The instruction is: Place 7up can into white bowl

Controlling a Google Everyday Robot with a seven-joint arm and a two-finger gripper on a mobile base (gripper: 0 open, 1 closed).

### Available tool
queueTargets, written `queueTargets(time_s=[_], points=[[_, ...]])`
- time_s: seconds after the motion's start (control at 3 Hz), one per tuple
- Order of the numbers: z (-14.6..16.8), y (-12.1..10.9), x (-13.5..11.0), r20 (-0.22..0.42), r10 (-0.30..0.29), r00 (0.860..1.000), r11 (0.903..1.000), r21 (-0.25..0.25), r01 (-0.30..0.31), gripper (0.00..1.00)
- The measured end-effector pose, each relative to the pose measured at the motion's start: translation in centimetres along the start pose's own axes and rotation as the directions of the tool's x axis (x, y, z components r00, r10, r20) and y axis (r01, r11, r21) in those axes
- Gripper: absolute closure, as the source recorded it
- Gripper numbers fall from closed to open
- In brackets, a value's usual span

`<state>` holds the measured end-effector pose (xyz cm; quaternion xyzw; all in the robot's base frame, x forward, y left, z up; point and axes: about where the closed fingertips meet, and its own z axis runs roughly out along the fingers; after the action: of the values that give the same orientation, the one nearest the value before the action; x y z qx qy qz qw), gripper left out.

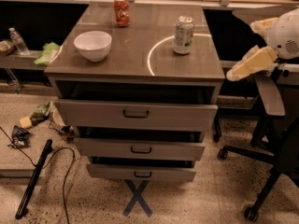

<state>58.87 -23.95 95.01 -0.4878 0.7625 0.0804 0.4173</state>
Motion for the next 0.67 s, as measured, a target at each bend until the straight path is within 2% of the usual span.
queueTargets(time_s=[0.33,0.67], points=[[3.12,-3.96,-1.44,0.130,0.080,0.988,0.9918,0.088,-0.092,0.00],[3.13,-3.96,-1.45,0.130,0.080,0.988,0.9919,0.088,-0.092,0.00]])
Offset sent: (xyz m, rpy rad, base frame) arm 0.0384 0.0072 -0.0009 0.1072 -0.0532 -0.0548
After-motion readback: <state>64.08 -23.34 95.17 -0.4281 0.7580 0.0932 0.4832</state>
